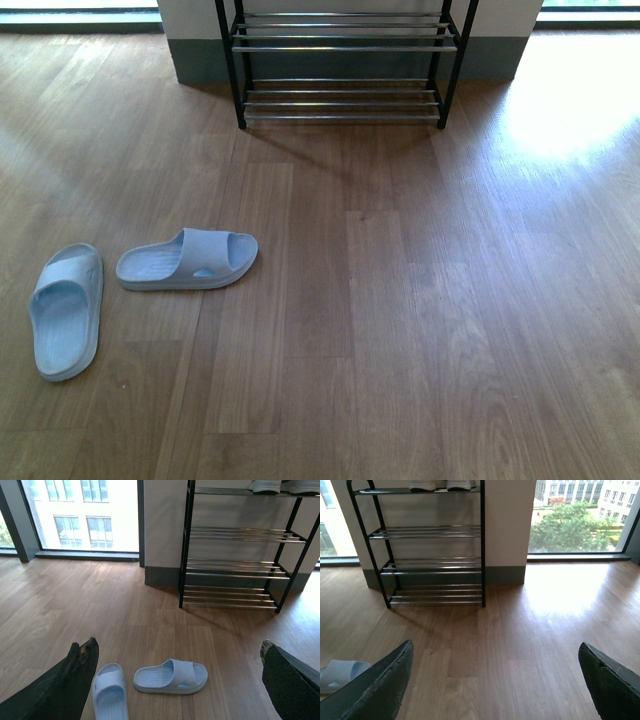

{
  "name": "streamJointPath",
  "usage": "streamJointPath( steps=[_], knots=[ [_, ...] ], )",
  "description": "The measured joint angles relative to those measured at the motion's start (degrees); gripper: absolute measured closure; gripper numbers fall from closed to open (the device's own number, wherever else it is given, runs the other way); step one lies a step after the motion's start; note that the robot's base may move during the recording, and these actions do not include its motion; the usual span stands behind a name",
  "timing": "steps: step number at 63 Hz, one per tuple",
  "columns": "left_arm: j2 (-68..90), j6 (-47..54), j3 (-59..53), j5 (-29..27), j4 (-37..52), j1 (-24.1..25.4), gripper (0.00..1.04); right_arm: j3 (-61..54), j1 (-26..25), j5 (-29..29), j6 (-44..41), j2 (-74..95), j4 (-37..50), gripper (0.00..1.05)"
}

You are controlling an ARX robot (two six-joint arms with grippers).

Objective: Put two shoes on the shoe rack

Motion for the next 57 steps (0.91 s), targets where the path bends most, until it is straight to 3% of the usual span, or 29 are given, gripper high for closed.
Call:
streamJointPath(
  steps=[57],
  knots=[
    [0.0, 0.0, 0.0, 0.0, 0.0, 0.0, 0.09, 0.0, 0.0, 0.1, 0.0, 0.0, 0.0, 0.09]
  ],
)
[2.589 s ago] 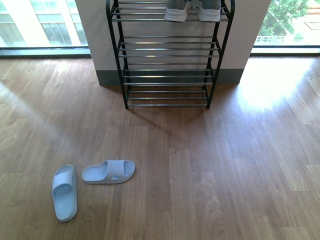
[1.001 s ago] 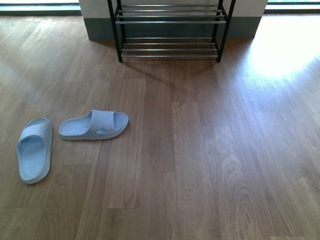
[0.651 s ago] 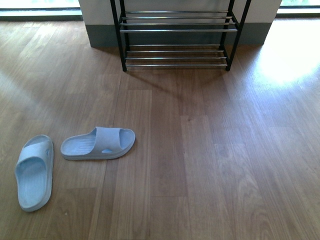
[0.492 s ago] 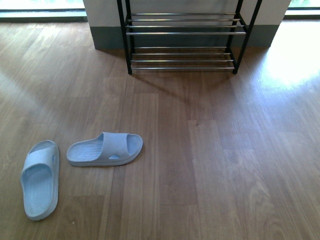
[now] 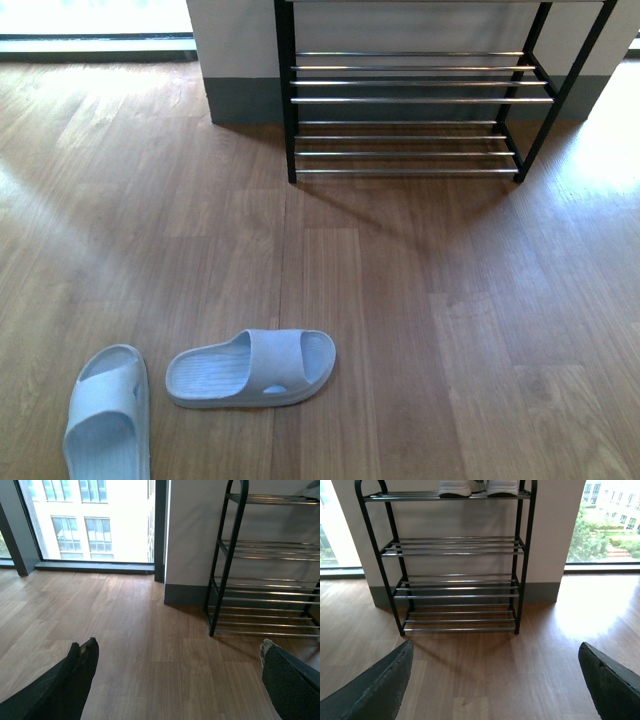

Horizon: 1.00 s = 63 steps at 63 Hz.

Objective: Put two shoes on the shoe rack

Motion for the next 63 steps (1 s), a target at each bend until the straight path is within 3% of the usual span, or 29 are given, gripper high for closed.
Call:
streamJointPath(
  steps=[22, 23, 27, 29, 33, 41, 47, 51, 57, 63],
  knots=[
    [0.0, 0.0, 0.0, -0.1, 0.0, 0.0, 0.09, 0.0, -0.1, -0.7, 0.0, 0.1, 0.0, 0.09],
    [0.0, 0.0, 0.0, -0.2, 0.0, 0.0, 0.09, 0.0, -0.3, -1.7, 0.3, 0.2, 0.2, 0.09],
    [0.0, 0.0, 0.0, -0.1, 0.0, 0.0, 0.09, 0.1, -4.9, -16.4, 1.7, 2.0, 1.0, 0.09],
    [0.0, 0.0, 0.0, -0.1, 0.0, 0.0, 0.09, 0.2, -5.4, -20.8, 2.3, 3.1, 0.5, 0.09],
    [0.0, 0.0, 0.0, -0.1, 0.0, 0.0, 0.09, 0.8, -4.0, -22.6, 3.9, 5.8, -0.9, 0.09],
    [0.0, 0.0, 0.0, -0.1, 0.0, 0.0, 0.09, 4.0, 9.0, -10.2, 6.4, 17.7, 0.3, 0.09],
    [0.0, 0.0, 0.0, -0.1, 0.0, 0.0, 0.09, 7.0, 24.8, 0.5, 9.6, 37.4, 11.6, 0.09],
    [0.0, 0.0, 0.0, -0.1, 0.0, 0.0, 0.09, 9.8, 31.9, 2.7, 11.3, 51.6, 20.1, 0.09],
    [0.0, 0.0, 0.0, -0.1, 0.0, 0.0, 0.09, 17.7, 38.5, 3.7, 15.8, 77.0, 29.6, 0.09],
    [0.0, 0.0, 0.0, -0.1, 0.0, 0.0, 0.09, 27.8, 42.8, 5.2, 19.6, 102.0, 31.1, 0.09]
  ],
)
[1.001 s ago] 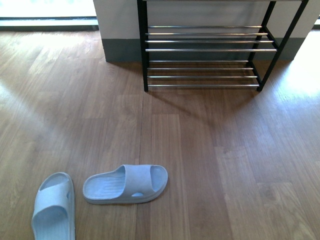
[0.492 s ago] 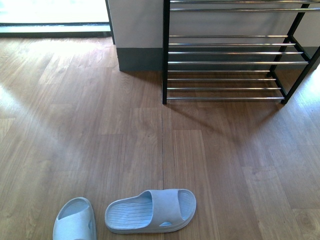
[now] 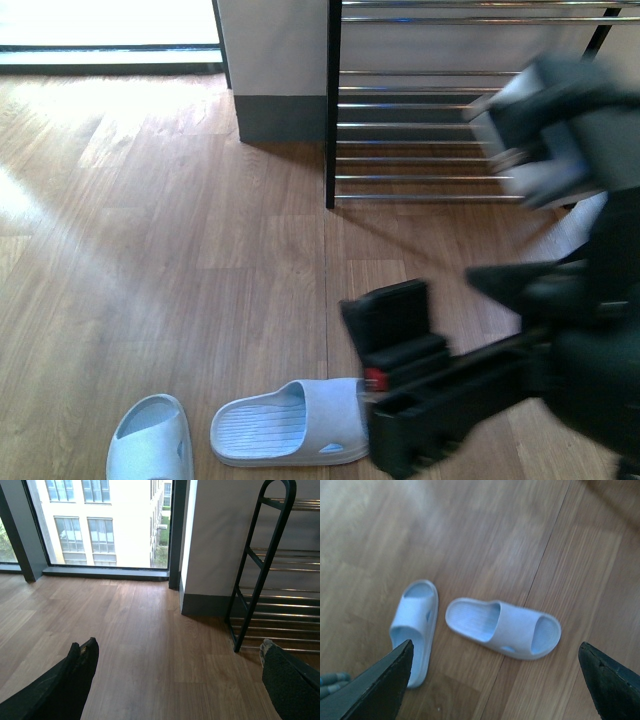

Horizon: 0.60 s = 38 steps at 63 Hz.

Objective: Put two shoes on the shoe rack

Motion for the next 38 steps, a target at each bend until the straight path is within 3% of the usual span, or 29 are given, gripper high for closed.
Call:
streamJointPath(
  steps=[6, 13, 38],
  knots=[
    [0.0, 0.0, 0.0, 0.0, 0.0, 0.0, 0.09, 10.4, 2.7, 0.3, 2.1, 18.6, -2.5, 0.09],
    [0.0, 0.0, 0.0, 0.0, 0.0, 0.0, 0.09, 19.9, 2.4, 1.2, 3.1, 30.0, -5.6, 0.09],
    [0.0, 0.0, 0.0, 0.1, 0.0, 0.0, 0.09, 39.1, 2.2, 3.5, 7.2, 50.1, -12.7, 0.09]
  ],
)
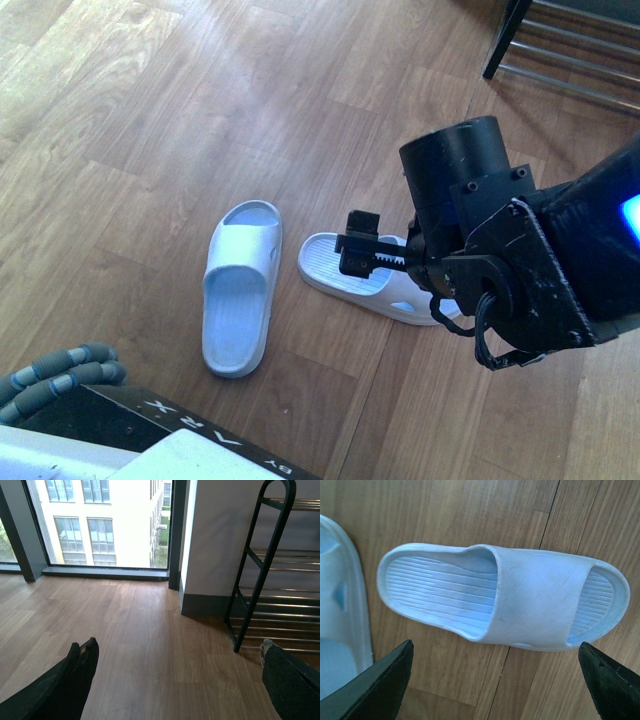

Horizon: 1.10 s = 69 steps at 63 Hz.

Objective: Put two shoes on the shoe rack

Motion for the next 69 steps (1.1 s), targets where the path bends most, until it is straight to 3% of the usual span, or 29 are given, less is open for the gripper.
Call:
streamJointPath(
  steps=[18, 33, 41, 46, 47, 56, 69],
  knots=[
    [0.0, 0.0, 0.0, 0.0, 0.0, 0.0, 0.09, 8.5, 0.7, -2.1, 2.7, 10.3, -5.8, 0.09],
    [0.0, 0.0, 0.0, 0.0, 0.0, 0.0, 0.09, 8.5, 3.7, 10.1, -6.1, 11.1, -5.2, 0.09],
    [0.0, 0.0, 0.0, 0.0, 0.0, 0.0, 0.09, 8.3, 1.8, 11.5, -7.4, 10.4, -5.7, 0.09],
    [0.0, 0.0, 0.0, 0.0, 0.0, 0.0, 0.09, 8.0, 0.4, 10.7, -5.1, 9.8, -6.7, 0.09],
    [0.0, 0.0, 0.0, 0.0, 0.0, 0.0, 0.09, 8.9, -0.7, 12.2, 7.3, 8.6, -9.7, 0.09],
    [0.0, 0.0, 0.0, 0.0, 0.0, 0.0, 0.09, 6.6, -0.4, 5.6, 12.6, 6.3, -9.3, 0.09],
    [0.0, 0.0, 0.0, 0.0, 0.0, 0.0, 0.09, 7.7, 1.8, 5.6, 17.1, 5.7, -10.3, 0.09]
  ],
)
